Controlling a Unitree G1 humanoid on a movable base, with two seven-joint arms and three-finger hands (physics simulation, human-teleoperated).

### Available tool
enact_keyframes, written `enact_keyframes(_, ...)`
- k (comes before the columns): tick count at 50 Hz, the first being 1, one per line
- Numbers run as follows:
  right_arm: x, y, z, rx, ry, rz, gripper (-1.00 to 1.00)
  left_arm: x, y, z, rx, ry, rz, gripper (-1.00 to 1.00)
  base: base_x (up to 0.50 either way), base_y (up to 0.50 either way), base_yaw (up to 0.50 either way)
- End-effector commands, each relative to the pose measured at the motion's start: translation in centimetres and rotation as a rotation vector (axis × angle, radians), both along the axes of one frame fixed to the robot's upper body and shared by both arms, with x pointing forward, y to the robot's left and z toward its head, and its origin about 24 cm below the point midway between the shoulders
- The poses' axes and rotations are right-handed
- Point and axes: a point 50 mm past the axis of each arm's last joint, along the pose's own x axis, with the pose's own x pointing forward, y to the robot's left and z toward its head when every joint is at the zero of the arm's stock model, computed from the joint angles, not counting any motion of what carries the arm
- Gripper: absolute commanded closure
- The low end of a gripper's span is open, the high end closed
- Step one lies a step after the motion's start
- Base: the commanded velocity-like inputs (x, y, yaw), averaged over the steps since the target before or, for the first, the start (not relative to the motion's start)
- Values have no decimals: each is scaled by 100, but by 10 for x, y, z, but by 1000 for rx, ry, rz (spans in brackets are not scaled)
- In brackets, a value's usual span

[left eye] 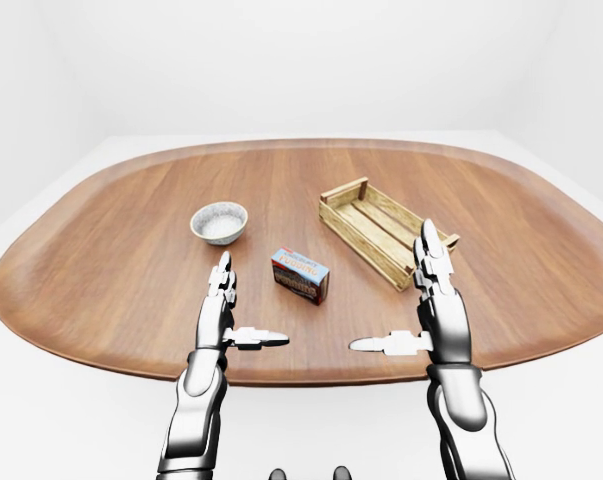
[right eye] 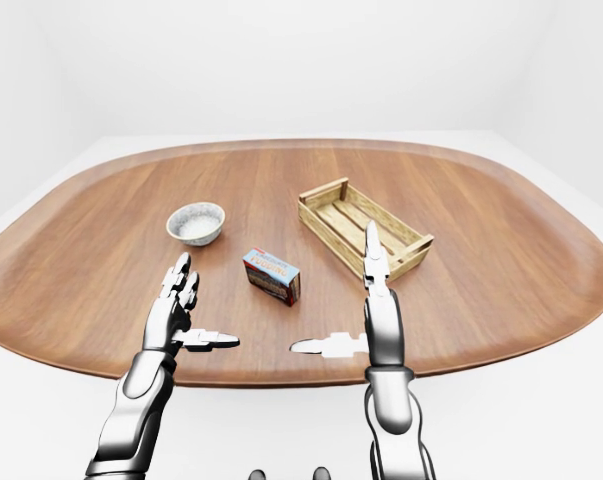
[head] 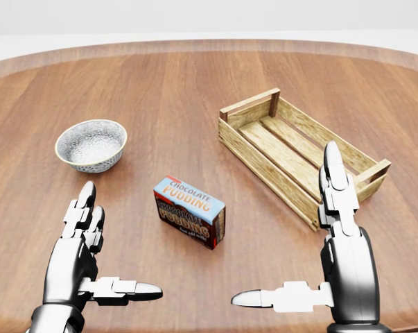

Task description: Pick up the chocolate pudding and put it in the tray.

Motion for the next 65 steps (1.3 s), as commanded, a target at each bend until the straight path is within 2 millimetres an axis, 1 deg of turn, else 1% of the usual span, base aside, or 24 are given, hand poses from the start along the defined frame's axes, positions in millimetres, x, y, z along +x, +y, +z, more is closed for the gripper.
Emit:
enact_keyframes(1, 0, 0, -1, -2, 2, 0, -100, 0, 0, 0, 0, 1, 0, -100, 19, 0, 0)
enact_keyframes(2, 0, 0, -4, -3, 18, -5, -100, 0, 0, 0, 0, 1, 0, -100, 18, 0, 0)
enact_keyframes(5, 0, 0, 1, -2, -6, 1, -100, 0, 0, -1, 0, 1, 0, -100, 19, 0, 0)
enact_keyframes(8, 1, 0, -5, -2, 23, -5, -100, 0, 0, -1, 0, 1, 0, -100, 19, 0, 0)
enact_keyframes(12, 1, 0, -6, -2, 27, -6, -100, 0, 0, -1, 0, 1, 0, -100, 19, 0, 0)
enact_keyframes(13, 0, 0, -2, -2, 8, -2, -100, 0, 0, -1, 0, 1, 0, -100, 19, 0, 0)
enact_keyframes(21, 1, -1, -7, -4, 32, -8, -100, 0, 0, 0, 0, 2, 0, -100, 19, 0, 0)
enact_keyframes(27, 0, 0, -1, -3, 3, -1, -100, 0, 0, 0, 0, 1, 1, -100, 19, 0, 0)
enact_keyframes(30, 1, -1, -9, -5, 39, -9, -100, 0, 0, 0, 1, 1, 0, -100, 19, 0, 0)
enact_keyframes(33, 0, 0, 0, -5, 2, 0, -100, 0, 0, -1, 1, 1, 1, -100, 19, 0, 0)
enact_keyframes(34, 1, -1, -4, -5, 19, -4, -100, 0, 0, -1, 1, 1, 1, -100, 20, 0, 0)
enact_keyframes(37, 0, 0, 0, -6, -1, 1, -100, 0, 0, -1, 1, 2, 1, -100, 20, 0, 0)
enact_keyframes(39, 1, 0, -5, -6, 22, -5, -100, 0, 0, -1, 1, 2, 0, -100, 20, 0, 0)
enact_keyframes(41, 1, 0, -2, -6, 10, -1, -100, 0, 0, -1, 0, 2, 0, -100, 20, 0, 0)
enact_keyframes(42, 1, 0, -8, -7, 34, -8, -100, 0, 0, -2, 0, 2, 0, -100, 20, 0, 0)
enact_keyframes(44, 0, 0, 0, -7, 2, 0, -100, 0, 0, -1, 0, 2, 0, -100, 20, 0, 0)
enact_keyframes(47, 1, 0, -9, -7, 38, -9, -100, 0, 0, -1, 0, 2, 0, -100, 20, 0, 0)
enact_keyframes(49, 0, 1, 0, -7, 2, 2, -100, 0, 0, -1, 0, 2, 0, -100, 21, 0, 0)
enact_keyframes(53, 1, 0, -9, -8, 40, -9, -100, 0, 0, -1, 0, 2, 0, -100, 20, 0, 0)
enact_keyframes(55, 0, 0, -1, -9, 3, 1, -100, 0, 0, -1, 0, 2, 0, -100, 20, 0, 0)
enact_keyframes(59, 1, 0, -9, -8, 40, -8, -100, 0, 0, 0, 0, 2, -1, -100, 20, 0, 0)
enact_keyframes(61, 0, 0, -2, -9, 10, -1, -100, 0, 0, 0, 0, 2, 0, -100, 20, 0, 0)
enact_keyframes(63, 1, 0, -8, -9, 36, -8, -100, 0, 0, -1, 0, 2, 0, -100, 20, 0, 0)
enact_keyframes(65, 0, 0, -2, -9, 9, -1, -100, 0, 0, -1, 1, 2, 0, -100, 20, 0, 0)
